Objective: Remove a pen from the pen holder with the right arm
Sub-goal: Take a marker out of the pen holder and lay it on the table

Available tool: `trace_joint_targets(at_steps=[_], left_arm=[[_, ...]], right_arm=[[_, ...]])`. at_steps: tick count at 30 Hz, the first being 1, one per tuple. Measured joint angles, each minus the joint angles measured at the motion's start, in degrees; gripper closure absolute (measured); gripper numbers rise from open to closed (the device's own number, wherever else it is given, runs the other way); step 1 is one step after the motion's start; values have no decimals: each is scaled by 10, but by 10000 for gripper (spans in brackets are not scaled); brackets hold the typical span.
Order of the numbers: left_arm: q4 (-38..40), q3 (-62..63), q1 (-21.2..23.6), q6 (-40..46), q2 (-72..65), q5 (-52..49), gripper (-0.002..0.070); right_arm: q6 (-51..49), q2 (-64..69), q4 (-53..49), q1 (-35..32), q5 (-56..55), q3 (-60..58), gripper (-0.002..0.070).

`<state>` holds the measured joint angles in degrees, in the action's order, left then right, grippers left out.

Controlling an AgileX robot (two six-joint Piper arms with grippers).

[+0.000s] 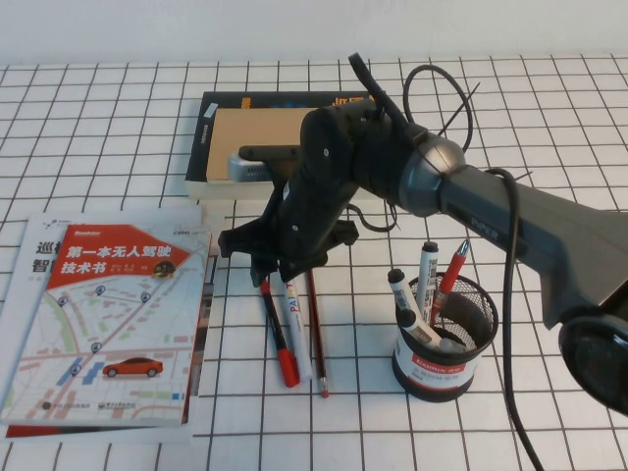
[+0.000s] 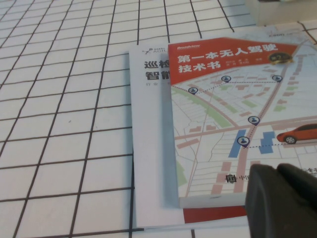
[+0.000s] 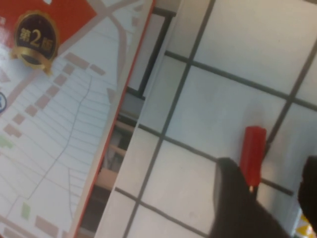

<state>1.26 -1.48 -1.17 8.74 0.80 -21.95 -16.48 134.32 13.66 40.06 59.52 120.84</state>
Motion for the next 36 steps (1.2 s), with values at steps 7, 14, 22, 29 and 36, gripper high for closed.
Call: trace_joint_targets(at_steps=[7, 14, 22, 29, 36], left_arm=[[0, 0, 0, 0, 0, 0, 679], [0, 0, 0, 0, 0, 0, 679], [0, 0, 0, 0, 0, 0, 679], [0, 0, 0, 0, 0, 0, 679], [0, 0, 0, 0, 0, 0, 679]], right_arm=[[0, -78, -52, 2, -5, 0, 403], [14, -244, -108, 15, -9, -75, 514], [15, -468, -128, 15, -74, -350, 676], [15, -645, -137, 15, -89, -538, 689], [15, -787, -133, 15, -87, -667, 690]])
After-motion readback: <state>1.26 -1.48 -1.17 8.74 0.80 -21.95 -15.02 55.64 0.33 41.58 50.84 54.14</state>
